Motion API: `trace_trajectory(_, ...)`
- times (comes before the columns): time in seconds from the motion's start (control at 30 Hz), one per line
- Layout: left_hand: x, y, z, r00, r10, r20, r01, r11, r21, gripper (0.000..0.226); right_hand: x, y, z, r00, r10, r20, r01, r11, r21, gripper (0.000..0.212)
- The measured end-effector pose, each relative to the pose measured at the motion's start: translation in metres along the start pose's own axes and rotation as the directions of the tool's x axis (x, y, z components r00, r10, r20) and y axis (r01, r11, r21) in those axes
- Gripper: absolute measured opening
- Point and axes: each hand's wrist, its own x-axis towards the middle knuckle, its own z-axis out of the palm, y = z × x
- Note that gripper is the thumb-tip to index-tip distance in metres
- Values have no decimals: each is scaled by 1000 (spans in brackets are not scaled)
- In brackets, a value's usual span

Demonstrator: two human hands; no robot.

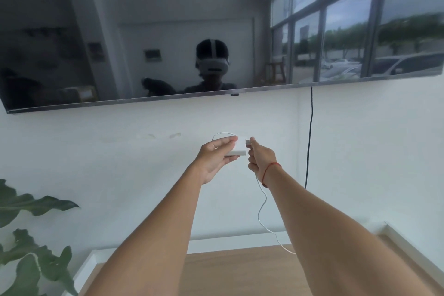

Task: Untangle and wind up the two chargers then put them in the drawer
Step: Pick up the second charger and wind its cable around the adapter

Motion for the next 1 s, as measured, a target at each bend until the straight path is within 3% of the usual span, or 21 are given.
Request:
trace_trajectory(0.07, -1, 0, 5, 1000, 5, -14, -6, 997, -80, 18, -3, 1, 8, 999, 26, -27, -25, 998, 53, 30)
trace_trajectory(0.17, -1, 2, 12, 999, 14, -53, -21, 991, -136, 18, -9, 6, 15, 999, 36, -16, -36, 999, -39, 27)
trace_trajectory(0.37, -6, 10, 9, 983, 100, -155, -62, 971, 232, 23, -18, 11, 24, 993, -56, 107, 80, 971, -227, 23)
trace_trajectory(0.53, -11, 10, 2, 990, 43, -133, -27, 992, 121, 17, -20, 11, 28, 984, -53, 168, 94, 964, -248, 22)
trace_trajectory(0.7, -6, 7, 4, 960, 125, -250, -125, 992, 15, 16, -22, 6, 36, 975, -12, 221, 69, 965, -252, 16)
trace_trajectory(0.93, -3, 9, 4, 956, 175, -236, -154, 983, 103, 10, -22, 3, 38, 977, -12, 215, 70, 962, -265, 16)
trace_trajectory(1.0, -1, 7, 9, 933, 250, -260, -188, 952, 242, 10, -24, 4, 41, 981, -17, 192, 63, 970, -235, 23)
